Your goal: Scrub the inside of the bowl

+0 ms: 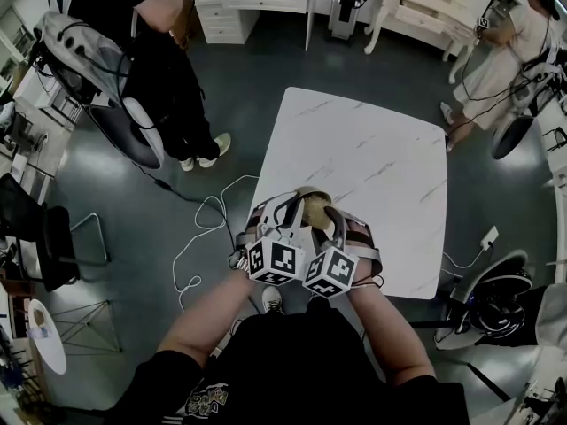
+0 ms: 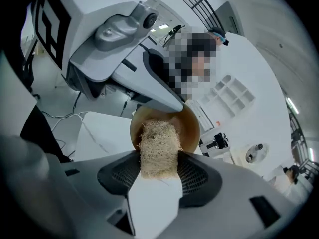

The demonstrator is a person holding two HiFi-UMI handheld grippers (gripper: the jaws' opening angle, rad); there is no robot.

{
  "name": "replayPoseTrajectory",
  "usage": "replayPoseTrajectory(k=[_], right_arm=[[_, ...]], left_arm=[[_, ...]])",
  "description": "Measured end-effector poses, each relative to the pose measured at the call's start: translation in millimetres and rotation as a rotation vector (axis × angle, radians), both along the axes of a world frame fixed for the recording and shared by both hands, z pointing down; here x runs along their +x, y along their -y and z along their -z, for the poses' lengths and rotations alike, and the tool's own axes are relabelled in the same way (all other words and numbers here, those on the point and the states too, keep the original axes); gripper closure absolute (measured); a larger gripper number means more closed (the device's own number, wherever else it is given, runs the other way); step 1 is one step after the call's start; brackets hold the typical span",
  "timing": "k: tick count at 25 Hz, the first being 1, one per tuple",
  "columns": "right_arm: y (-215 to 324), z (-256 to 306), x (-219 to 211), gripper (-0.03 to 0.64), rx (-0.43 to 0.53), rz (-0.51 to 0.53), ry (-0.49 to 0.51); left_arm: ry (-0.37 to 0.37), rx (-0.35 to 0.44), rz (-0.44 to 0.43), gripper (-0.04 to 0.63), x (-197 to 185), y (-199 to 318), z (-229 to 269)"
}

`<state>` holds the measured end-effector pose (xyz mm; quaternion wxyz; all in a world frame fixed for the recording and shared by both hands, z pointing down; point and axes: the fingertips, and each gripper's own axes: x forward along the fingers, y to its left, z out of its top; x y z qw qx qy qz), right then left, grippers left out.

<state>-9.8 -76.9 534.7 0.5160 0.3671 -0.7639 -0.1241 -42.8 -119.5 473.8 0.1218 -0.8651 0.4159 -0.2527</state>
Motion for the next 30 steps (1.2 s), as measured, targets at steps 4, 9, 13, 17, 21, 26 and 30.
replayPoseTrajectory(k=[4, 9, 13, 17, 21, 26, 30], right_arm=[[-9, -2, -7, 0.374, -0.07, -0.037, 0.106], [-11, 4, -24, 0.374, -0.107, -0.057, 0.213], [-11, 6, -27, 0.374, -0.103, -0.049, 0.227], [-13, -2, -20, 0.374, -0.107, -0.032, 0.176], [-12, -3, -5, 0.374, -0.108, -0.041, 0.142], [-10, 6, 12, 0.374, -0.069, -0.075, 0.159], [-2, 22, 33, 0.374, -0.066, -0.157, 0.299]], left_arm=[[-0.023, -0.013, 0.023, 0.574, -2, 0, 0], [-0.024, -0.02, 0.028, 0.572, 0, -2, -2], [-0.013, -0.017, 0.027, 0.572, -1, -2, -4], [-0.009, -0.028, 0.032, 0.574, -6, 1, -7], [-0.021, -0.053, 0.049, 0.574, -13, 3, -10], [-0.051, -0.122, 0.096, 0.575, -30, 14, -23], [-0.099, -0.189, 0.06, 0.575, -36, 17, -30]])
